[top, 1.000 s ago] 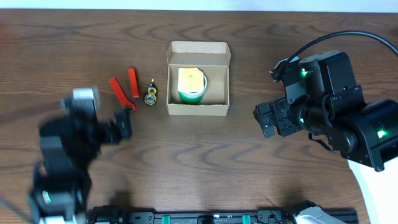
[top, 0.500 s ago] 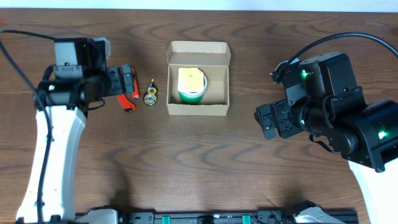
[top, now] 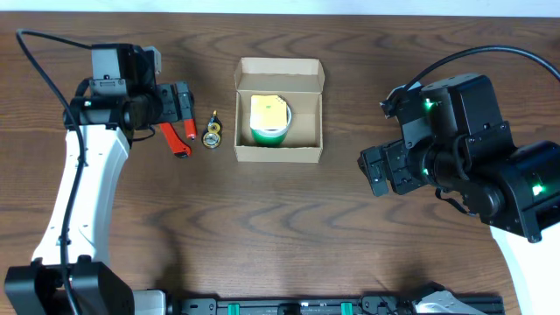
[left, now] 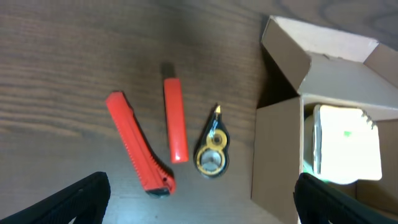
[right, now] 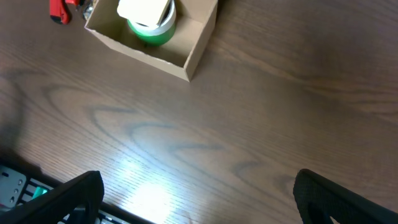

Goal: Pack container
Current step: 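Grasp the red stapler with the left gripper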

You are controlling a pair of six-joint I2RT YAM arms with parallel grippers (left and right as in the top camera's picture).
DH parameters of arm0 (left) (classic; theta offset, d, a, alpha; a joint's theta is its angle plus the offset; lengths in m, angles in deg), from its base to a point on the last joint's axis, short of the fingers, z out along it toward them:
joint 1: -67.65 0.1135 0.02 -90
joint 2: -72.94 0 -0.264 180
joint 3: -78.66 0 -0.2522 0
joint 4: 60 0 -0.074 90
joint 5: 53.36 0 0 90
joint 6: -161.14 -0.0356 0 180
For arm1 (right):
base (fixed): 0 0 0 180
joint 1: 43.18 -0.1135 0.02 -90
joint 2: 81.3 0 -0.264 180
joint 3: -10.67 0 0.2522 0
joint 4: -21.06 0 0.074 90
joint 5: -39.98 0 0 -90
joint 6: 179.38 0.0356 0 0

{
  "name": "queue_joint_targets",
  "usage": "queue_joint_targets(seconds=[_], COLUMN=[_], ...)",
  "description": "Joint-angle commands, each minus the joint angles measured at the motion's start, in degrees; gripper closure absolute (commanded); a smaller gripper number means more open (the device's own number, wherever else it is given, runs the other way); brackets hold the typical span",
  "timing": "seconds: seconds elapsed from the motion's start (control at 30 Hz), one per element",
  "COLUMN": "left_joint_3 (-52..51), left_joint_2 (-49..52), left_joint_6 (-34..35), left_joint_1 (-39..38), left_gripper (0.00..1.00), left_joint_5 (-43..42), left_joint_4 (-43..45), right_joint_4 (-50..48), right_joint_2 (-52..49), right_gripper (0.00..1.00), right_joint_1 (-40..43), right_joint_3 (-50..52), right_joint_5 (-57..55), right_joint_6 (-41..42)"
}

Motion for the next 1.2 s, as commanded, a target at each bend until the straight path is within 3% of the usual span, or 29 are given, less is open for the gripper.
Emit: queue_joint_targets(seconds=[0.0,0.4,1.17], left_joint_3=[1.0,1.0,1.0], left_joint_2=[1.0,6.2,13.2], left_joint_6=[0.3,-2.5,-5.2], left_joint_1=[0.1,0.1,0.1], left_gripper=[0.05,0.05,0.05], left_joint_5=[0.2,0.3,10.6], left_joint_4=[1.2,2.7,6.2], right_joint_4=[0.1,0.1,0.1], right_joint_2=[0.7,0.7,0.7], right_gripper=[0.01,0.01,0.01], right_joint_1=[0.4,0.4,0.4], right_joint_3=[0.1,0.1,0.1], right_joint_5=[-0.2,-0.2,-0.2], right_joint_6=[-0.7,-0.7,-0.7])
